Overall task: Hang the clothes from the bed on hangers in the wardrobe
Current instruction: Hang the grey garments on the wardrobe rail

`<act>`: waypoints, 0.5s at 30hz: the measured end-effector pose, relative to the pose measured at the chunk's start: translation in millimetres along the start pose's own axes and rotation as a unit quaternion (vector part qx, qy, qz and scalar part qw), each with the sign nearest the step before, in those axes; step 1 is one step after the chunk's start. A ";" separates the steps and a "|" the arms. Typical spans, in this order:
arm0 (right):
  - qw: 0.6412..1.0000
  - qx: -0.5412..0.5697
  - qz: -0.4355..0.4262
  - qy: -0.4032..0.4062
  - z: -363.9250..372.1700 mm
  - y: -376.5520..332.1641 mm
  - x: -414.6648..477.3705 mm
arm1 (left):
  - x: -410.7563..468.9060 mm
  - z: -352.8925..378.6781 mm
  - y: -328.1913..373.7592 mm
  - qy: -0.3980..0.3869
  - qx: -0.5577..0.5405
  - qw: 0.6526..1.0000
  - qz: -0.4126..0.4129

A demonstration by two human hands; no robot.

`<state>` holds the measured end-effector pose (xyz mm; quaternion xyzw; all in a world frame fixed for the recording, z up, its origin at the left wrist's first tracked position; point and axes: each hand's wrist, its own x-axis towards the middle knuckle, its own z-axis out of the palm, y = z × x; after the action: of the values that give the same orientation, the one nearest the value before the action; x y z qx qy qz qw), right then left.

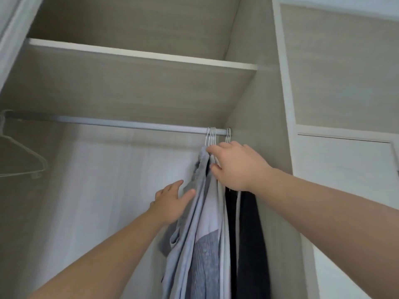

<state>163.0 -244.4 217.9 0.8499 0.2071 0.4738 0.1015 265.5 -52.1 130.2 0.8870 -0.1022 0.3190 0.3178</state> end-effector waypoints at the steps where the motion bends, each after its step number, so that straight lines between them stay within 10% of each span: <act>1: 1.000 0.008 0.014 -0.013 4.8 -1.1 10.2 | 7.4 1.6 -3.7 -0.001 -0.005 1.000 0.010; 15: 0.977 -0.094 0.163 -0.095 58.5 -41.3 108.4 | 90.1 41.1 -38.3 -0.105 -0.166 0.974 0.110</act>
<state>252.4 -157.6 254.4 0.9001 0.0091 0.4182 0.1218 370.6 -46.2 143.5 0.8339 -0.2832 0.2350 0.4113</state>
